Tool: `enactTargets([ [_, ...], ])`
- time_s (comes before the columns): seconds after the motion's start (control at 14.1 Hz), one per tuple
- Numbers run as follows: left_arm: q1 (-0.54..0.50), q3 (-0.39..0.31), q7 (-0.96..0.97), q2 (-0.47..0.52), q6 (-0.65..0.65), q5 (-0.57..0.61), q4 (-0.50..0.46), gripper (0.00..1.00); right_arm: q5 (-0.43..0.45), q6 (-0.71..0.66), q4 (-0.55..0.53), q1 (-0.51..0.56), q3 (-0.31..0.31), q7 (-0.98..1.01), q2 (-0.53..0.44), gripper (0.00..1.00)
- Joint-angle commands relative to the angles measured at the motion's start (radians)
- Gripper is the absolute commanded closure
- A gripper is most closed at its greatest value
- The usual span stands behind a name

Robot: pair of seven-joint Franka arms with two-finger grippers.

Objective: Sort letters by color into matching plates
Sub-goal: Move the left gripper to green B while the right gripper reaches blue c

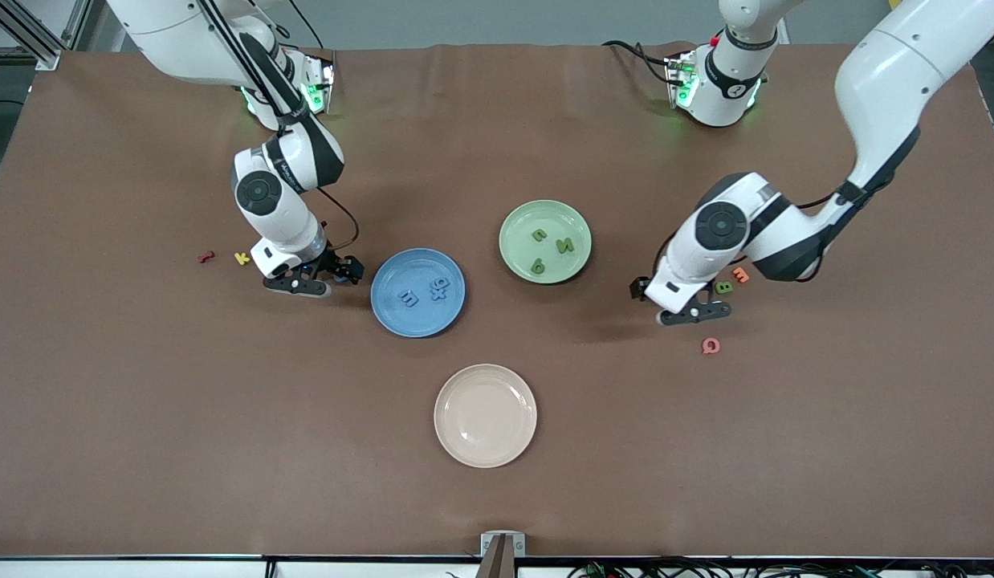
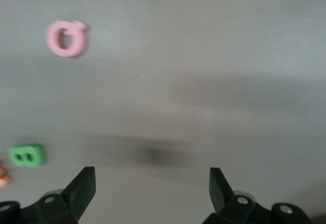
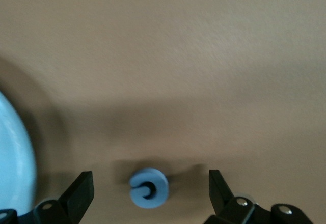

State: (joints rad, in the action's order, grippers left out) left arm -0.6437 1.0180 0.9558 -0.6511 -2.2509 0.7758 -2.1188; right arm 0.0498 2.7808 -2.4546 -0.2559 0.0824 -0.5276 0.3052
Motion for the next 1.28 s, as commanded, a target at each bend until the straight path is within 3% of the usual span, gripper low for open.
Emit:
enactTargets([
  [0.0, -0.115, 0.033, -0.112, 0.03, -0.059, 0.049, -0.076, 0.01, 0.012, 0.006, -0.032, 0.01, 0.016, 0.006, -0.032, 0.0],
  [0.5, -0.266, 0.031, -0.406, 0.022, -0.144, 0.154, -0.156, 0.02, 0.012, -0.001, -0.032, -0.016, 0.016, -0.002, -0.026, 0.0],
  [1.21, -0.291, -0.007, -0.368, -0.007, -0.193, 0.192, -0.211, 0.02, 0.015, 0.005, -0.024, -0.036, 0.014, -0.012, -0.005, 0.07],
])
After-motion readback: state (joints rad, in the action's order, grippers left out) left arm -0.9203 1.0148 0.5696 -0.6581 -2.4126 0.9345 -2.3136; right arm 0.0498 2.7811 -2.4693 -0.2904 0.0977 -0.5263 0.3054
